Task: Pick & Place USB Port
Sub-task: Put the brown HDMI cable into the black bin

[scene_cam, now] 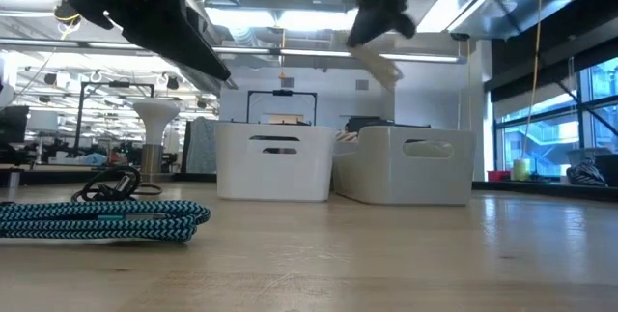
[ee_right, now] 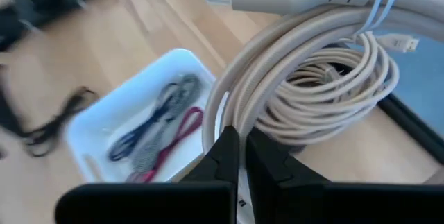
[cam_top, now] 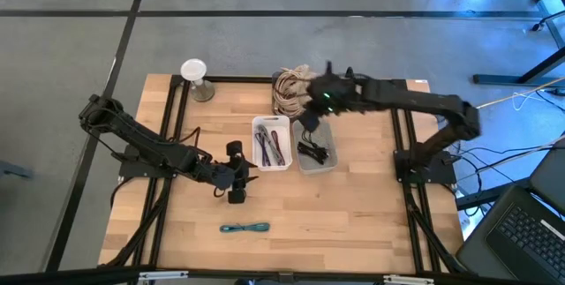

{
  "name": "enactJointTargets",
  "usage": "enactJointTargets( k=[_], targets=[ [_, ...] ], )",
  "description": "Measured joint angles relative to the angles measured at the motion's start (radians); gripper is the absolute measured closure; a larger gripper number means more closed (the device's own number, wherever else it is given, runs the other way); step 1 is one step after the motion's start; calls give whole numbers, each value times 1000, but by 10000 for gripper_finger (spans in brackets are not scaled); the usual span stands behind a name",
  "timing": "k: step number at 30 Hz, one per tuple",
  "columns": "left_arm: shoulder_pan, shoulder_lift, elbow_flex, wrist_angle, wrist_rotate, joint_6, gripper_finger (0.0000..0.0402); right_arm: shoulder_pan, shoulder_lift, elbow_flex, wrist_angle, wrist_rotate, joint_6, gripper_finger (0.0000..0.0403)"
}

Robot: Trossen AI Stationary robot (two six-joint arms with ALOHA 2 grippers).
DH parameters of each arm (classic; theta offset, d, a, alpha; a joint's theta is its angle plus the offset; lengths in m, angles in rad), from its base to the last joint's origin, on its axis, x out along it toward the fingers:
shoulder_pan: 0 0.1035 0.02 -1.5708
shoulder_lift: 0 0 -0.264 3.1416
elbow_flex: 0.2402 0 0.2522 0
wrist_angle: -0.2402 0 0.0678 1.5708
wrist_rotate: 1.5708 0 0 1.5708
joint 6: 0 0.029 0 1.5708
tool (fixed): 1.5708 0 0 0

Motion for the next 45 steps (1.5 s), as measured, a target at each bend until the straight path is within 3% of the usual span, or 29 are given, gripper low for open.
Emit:
enactJointTargets(
  k=[10, 21, 31, 41, 45],
  targets=[
    [0, 0, 0, 0, 0, 3, 258, -146, 399, 434, -285, -64, -123, 395],
    [0, 0, 0, -1, 0, 3, 258, -165, 703, 807, -489, -31, -164, 395],
    [0, 0, 0, -1, 10, -4, 258, -194, 814, 862, -511, -35, -200, 395],
    [0, 0, 0, -1, 9, -5, 258, -218, 830, 862, -500, -69, -200, 395],
    [0, 0, 0, -1, 10, -5, 258, -218, 831, 862, -475, -70, -200, 357]
  ],
)
